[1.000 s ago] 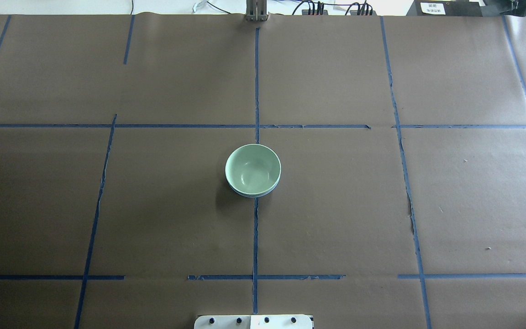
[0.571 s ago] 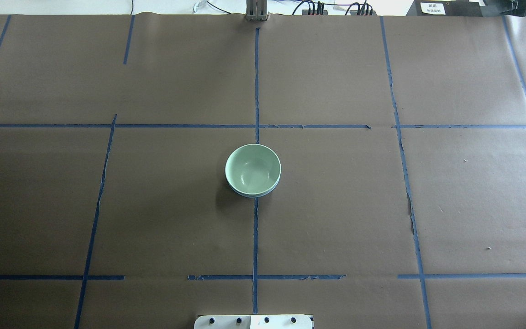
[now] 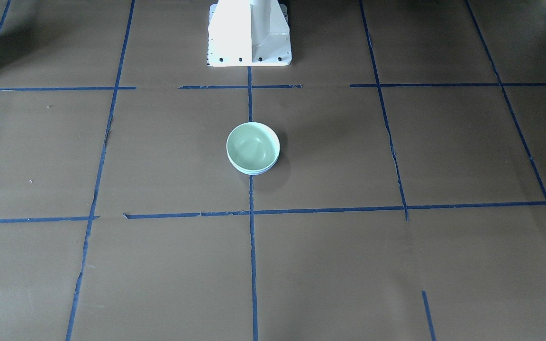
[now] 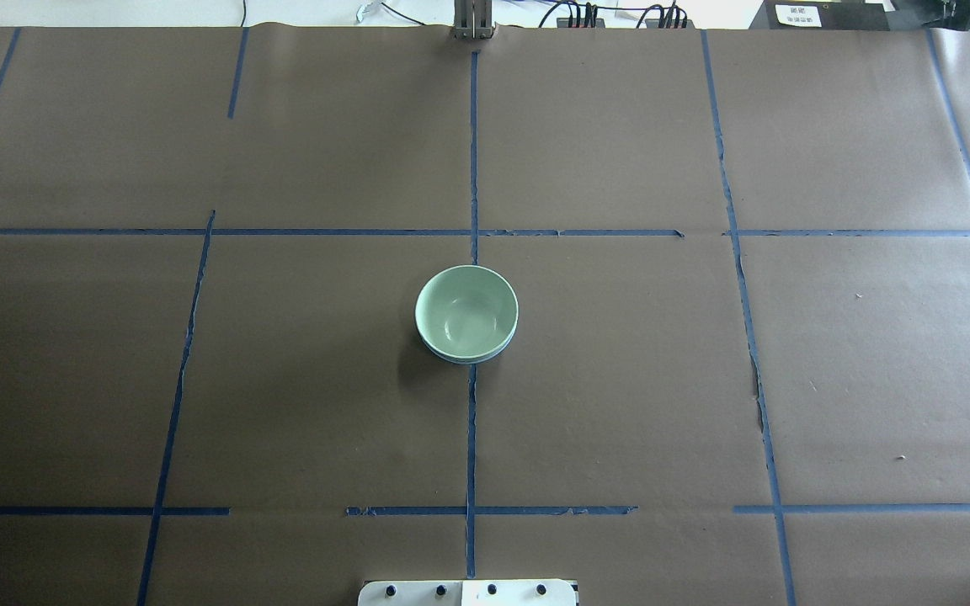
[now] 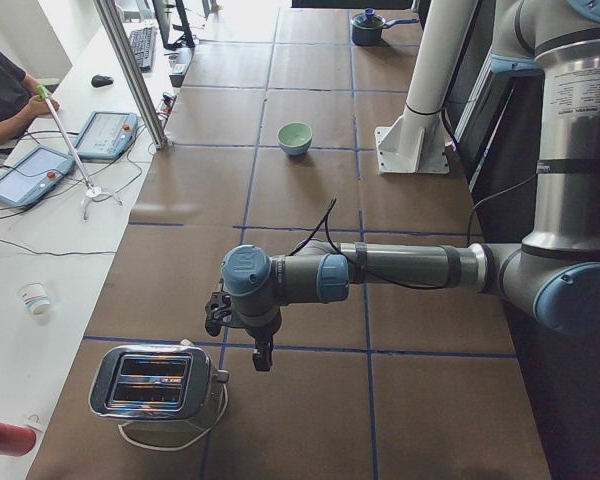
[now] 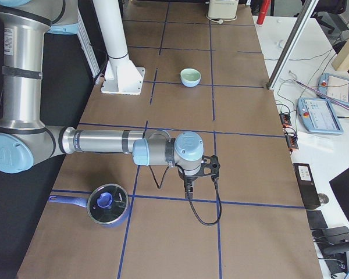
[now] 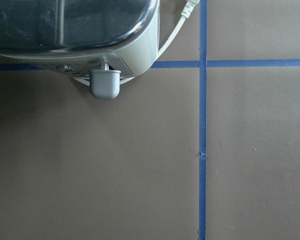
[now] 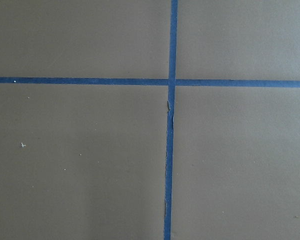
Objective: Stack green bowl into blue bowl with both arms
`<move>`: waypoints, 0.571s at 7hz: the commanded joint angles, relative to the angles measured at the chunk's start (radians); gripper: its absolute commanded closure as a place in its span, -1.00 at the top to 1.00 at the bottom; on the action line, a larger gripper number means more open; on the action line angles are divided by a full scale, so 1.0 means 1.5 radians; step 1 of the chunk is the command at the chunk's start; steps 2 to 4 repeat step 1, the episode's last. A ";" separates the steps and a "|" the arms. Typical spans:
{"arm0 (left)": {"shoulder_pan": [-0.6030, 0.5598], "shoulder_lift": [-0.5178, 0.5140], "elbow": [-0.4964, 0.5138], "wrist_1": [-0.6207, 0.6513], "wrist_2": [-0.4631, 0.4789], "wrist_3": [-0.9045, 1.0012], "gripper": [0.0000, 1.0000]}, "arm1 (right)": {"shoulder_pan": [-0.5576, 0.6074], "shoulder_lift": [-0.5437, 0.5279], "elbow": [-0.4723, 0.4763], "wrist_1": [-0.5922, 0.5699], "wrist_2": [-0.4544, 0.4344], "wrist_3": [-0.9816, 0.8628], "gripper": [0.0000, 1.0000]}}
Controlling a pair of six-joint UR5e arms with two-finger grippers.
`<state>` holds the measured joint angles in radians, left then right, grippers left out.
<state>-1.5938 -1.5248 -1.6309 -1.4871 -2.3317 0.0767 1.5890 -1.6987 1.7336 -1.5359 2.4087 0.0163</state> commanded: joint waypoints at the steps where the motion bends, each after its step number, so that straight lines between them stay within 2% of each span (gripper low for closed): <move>1: 0.000 0.000 0.000 -0.001 0.000 0.000 1.00 | -0.001 0.002 0.001 0.000 0.000 0.000 1.00; 4: 0.000 0.000 0.000 -0.001 0.000 0.000 1.00 | -0.001 0.002 0.001 0.000 0.000 0.000 1.00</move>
